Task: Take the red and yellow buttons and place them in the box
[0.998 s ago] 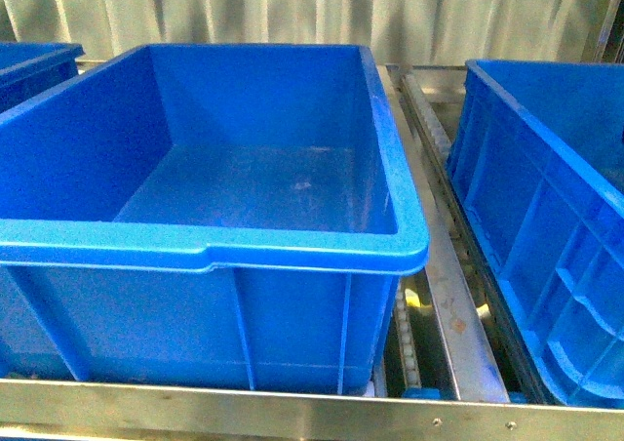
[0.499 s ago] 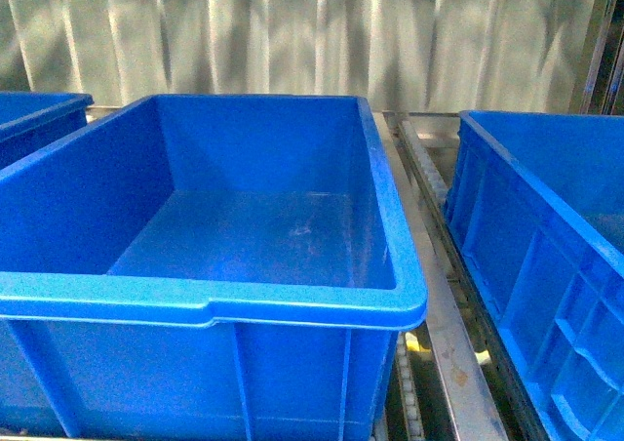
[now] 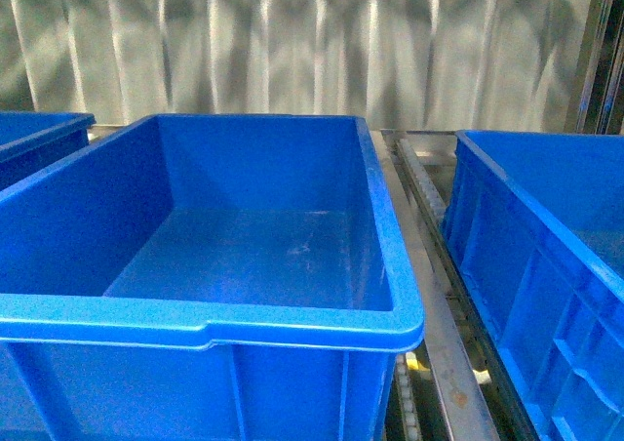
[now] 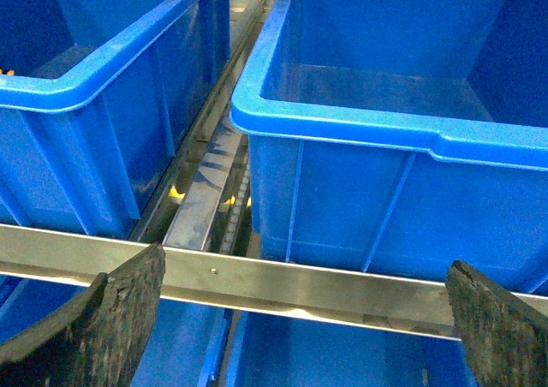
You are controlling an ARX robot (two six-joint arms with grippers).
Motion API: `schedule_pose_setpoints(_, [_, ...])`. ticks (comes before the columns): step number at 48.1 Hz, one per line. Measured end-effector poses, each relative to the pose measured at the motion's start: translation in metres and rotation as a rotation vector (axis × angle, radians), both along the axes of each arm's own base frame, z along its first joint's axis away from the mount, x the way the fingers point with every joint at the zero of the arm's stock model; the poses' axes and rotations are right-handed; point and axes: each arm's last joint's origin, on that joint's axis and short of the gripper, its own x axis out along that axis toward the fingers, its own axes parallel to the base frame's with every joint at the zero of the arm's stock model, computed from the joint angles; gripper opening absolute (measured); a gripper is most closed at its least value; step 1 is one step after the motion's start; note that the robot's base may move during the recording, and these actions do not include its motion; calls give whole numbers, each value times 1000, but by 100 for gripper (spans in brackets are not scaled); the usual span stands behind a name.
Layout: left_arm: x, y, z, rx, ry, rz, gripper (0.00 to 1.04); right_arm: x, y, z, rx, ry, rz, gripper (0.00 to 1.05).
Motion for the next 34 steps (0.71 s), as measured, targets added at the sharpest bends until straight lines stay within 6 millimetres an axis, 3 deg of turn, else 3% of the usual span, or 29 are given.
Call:
schedule_pose_setpoints(4, [0, 0, 0, 0, 0, 0, 97, -4, 0, -12, -4, 10, 3, 5])
schedule_pose_setpoints(16, [0, 0, 0, 0, 0, 0, 97, -15, 0, -32, -4, 2, 3, 6])
schedule_pose_setpoints(34, [0, 0, 0, 0, 0, 0, 97, -24, 0, -46, -5, 0, 3, 6])
